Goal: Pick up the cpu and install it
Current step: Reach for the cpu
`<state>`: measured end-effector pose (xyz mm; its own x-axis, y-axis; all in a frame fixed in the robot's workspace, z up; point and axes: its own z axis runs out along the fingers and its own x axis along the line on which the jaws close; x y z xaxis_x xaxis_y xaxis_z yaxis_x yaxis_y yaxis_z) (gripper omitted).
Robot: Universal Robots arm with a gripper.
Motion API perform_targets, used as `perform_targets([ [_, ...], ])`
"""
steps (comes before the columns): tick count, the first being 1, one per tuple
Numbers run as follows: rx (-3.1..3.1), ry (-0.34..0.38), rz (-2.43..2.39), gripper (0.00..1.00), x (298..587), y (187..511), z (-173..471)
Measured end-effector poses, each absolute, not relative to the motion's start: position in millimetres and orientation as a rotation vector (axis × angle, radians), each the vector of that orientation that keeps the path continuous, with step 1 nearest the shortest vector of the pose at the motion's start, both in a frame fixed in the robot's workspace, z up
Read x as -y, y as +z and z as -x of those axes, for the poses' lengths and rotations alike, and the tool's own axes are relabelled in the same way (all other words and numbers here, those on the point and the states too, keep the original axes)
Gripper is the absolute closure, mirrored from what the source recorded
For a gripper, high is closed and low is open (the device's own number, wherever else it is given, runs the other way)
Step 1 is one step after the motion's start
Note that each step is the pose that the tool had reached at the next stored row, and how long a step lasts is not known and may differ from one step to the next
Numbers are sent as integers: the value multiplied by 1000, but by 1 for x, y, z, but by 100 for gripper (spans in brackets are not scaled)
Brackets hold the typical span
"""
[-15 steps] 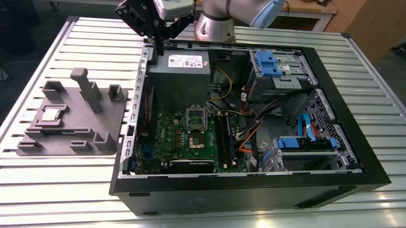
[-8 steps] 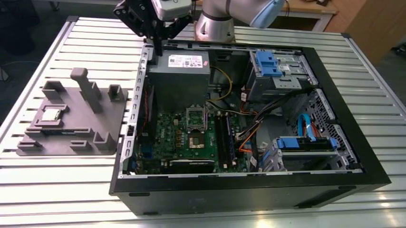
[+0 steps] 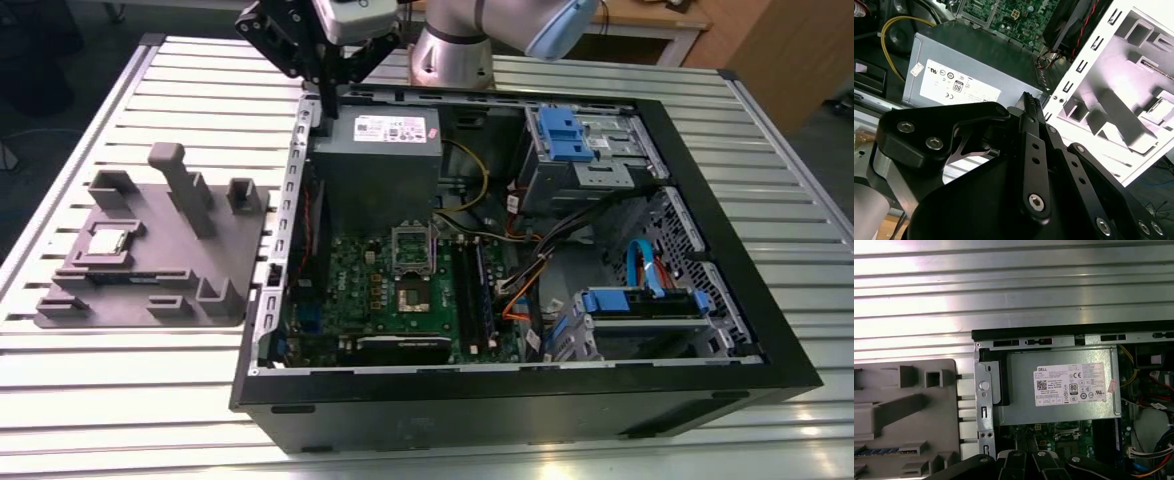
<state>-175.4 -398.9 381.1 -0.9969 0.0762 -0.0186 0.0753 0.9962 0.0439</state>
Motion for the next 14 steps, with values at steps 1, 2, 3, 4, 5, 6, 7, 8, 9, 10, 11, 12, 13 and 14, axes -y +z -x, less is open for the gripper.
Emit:
perform_targets([
  [1, -3118, 67, -118, 90, 399, 381, 176],
  [2, -3118, 67, -118, 90, 399, 381, 176],
  [3, -3118, 67, -118, 90, 399, 381, 177],
  [4, -3118, 67, -118, 90, 399, 381, 177],
  [5, -3118, 67, -118, 90, 399, 381, 177],
  [6, -3118, 67, -118, 90, 399, 381, 177],
  [7, -3118, 67, -118, 90, 399, 381, 177],
  [8, -3118, 67, -119, 90, 399, 381, 178],
  [9, -3118, 67, -118, 90, 399, 381, 178],
  [10, -3118, 68, -118, 90, 399, 381, 178],
  [11, -3118, 67, -118, 90, 399, 381, 178],
  [12, -3118, 67, -118, 90, 399, 381, 178],
  [13, -3118, 67, -118, 90, 399, 381, 178],
  [14, -3118, 67, -118, 90, 399, 381, 179],
])
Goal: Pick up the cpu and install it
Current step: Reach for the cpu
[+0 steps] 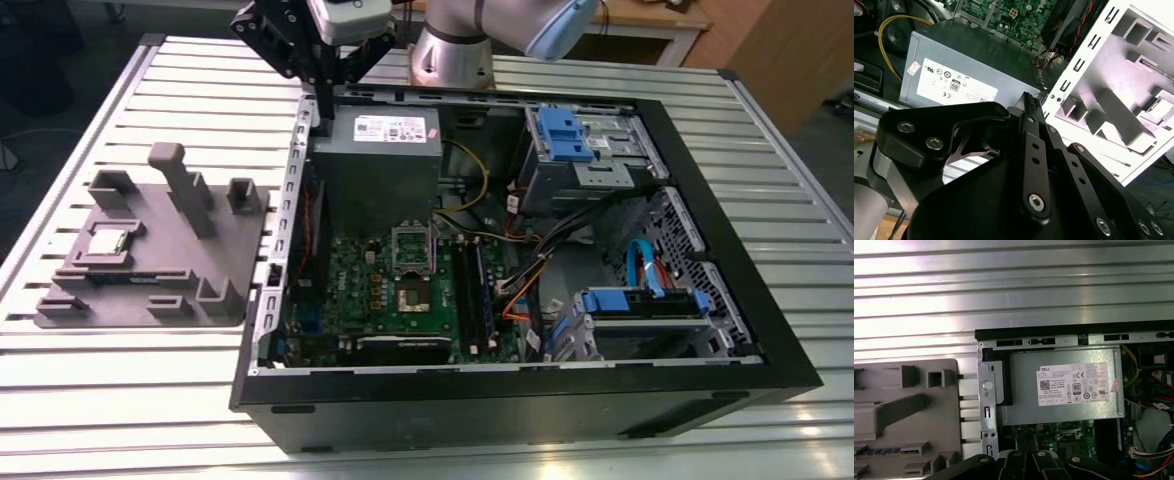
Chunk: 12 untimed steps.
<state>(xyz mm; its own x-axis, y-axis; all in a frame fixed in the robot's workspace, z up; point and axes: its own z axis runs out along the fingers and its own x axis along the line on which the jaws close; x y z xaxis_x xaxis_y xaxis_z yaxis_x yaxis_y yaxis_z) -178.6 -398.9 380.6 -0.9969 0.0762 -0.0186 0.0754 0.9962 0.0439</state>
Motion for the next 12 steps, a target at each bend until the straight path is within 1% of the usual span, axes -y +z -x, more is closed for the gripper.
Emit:
perform_targets([
  [12, -3118, 67, -118, 90, 399, 380, 181],
])
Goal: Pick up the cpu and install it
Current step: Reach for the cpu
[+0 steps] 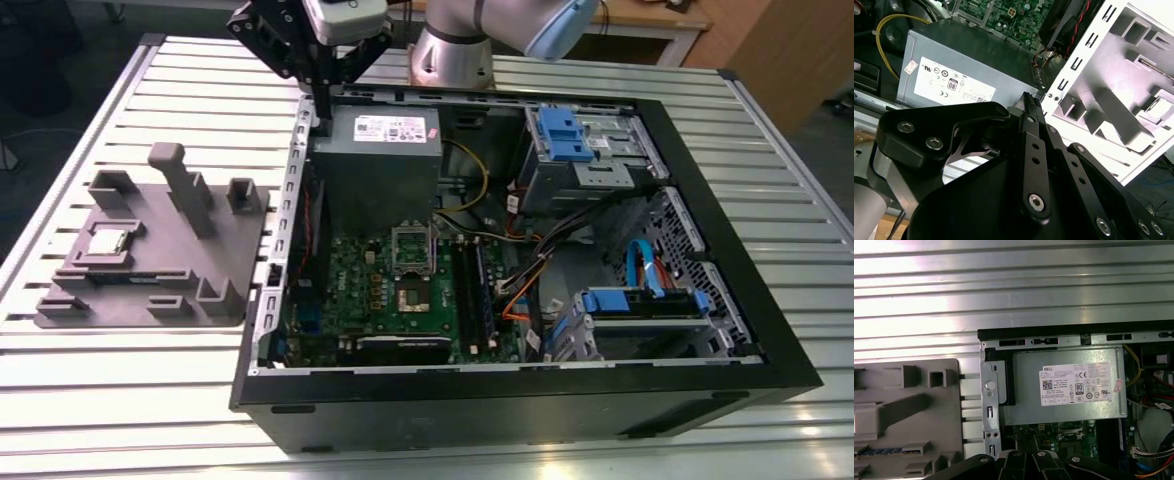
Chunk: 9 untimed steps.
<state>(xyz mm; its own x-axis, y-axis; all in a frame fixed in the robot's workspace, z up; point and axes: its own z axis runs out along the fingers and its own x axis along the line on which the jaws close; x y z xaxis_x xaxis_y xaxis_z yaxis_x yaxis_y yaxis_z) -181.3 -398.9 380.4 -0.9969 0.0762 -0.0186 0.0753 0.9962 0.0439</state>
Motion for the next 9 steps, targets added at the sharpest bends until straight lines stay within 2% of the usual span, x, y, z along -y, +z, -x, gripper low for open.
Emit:
perform_targets([
  [9, -3118, 67, -118, 90, 399, 380, 184],
])
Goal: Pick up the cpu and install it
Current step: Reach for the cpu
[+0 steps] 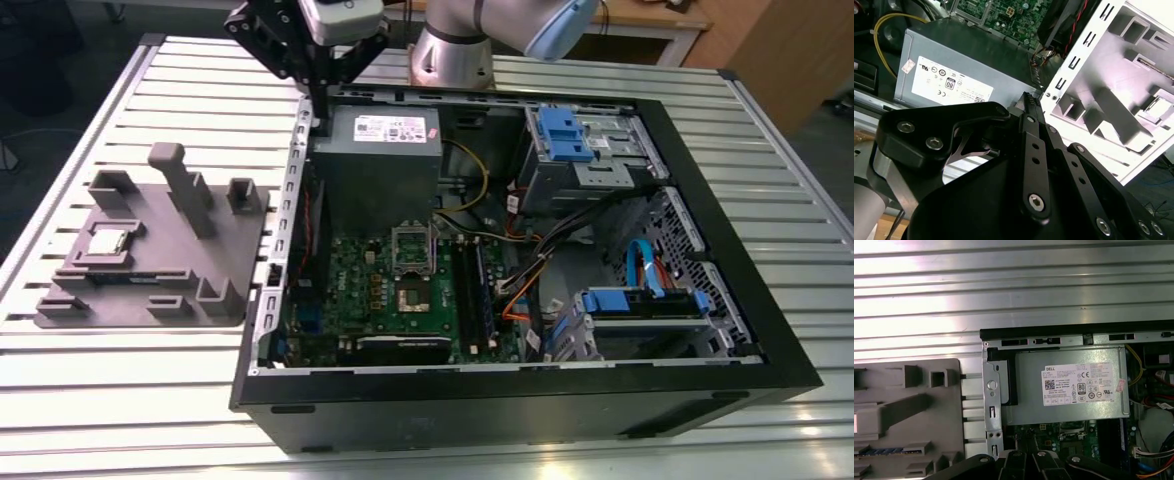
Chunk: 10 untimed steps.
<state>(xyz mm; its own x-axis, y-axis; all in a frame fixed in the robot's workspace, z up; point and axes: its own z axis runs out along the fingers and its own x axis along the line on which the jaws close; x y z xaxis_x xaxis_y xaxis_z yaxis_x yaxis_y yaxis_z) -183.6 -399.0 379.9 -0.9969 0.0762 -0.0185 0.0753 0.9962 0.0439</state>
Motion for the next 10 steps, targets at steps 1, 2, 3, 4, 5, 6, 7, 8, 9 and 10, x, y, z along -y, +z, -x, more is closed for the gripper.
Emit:
perform_targets([
  [1, -3118, 68, -118, 90, 399, 380, 184],
  [2, -3118, 67, -118, 90, 399, 380, 184],
  [3, -3118, 68, -118, 90, 399, 379, 185],
  [4, -3118, 68, -118, 90, 399, 379, 185],
  [5, -3119, 67, -119, 90, 399, 379, 185],
  [6, -3119, 67, -118, 90, 399, 379, 185],
  [7, -3119, 67, -118, 90, 399, 379, 185],
  [8, -3119, 67, -118, 90, 399, 379, 186],
  [9, -3119, 67, -119, 90, 399, 379, 186],
  [10, -3119, 67, -118, 90, 399, 379, 186],
])
